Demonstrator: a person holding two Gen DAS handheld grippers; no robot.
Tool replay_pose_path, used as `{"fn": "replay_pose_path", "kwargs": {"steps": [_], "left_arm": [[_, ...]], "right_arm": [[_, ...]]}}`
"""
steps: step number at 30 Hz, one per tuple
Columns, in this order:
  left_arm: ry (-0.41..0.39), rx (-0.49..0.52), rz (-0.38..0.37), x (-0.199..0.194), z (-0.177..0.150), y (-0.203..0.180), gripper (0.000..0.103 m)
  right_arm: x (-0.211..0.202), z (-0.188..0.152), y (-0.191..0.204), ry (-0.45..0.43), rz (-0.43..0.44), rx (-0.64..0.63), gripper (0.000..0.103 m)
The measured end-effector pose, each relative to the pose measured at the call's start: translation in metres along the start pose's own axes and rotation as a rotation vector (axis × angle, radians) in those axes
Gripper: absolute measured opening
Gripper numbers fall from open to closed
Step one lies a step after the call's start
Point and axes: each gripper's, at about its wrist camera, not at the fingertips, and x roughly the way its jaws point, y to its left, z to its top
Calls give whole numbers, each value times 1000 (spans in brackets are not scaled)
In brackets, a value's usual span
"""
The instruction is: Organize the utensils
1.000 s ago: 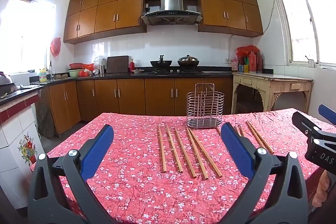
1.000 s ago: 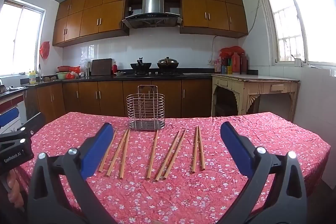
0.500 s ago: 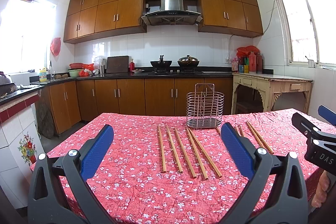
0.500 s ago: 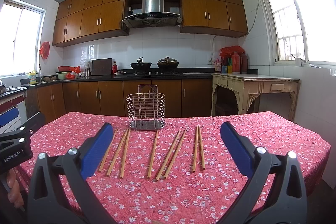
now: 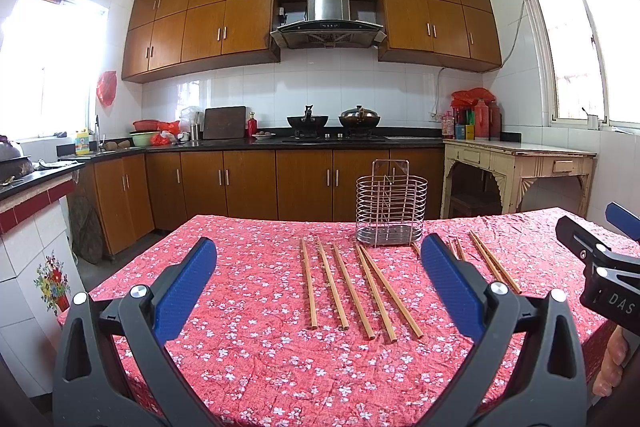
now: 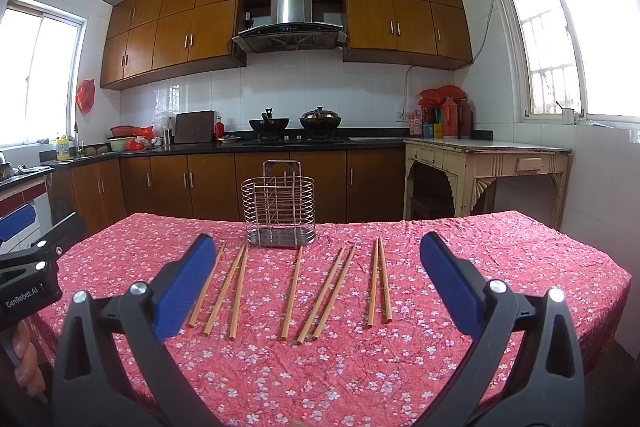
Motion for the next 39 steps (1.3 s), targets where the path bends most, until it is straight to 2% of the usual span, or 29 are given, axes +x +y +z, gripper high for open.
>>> {"fn": "replay_pose_path", "kwargs": {"steps": [39], "left_arm": [[-2, -1, 1, -2, 2, 3, 101]], "right_arm": [[-1, 0, -3, 5, 0, 16, 99]]}}
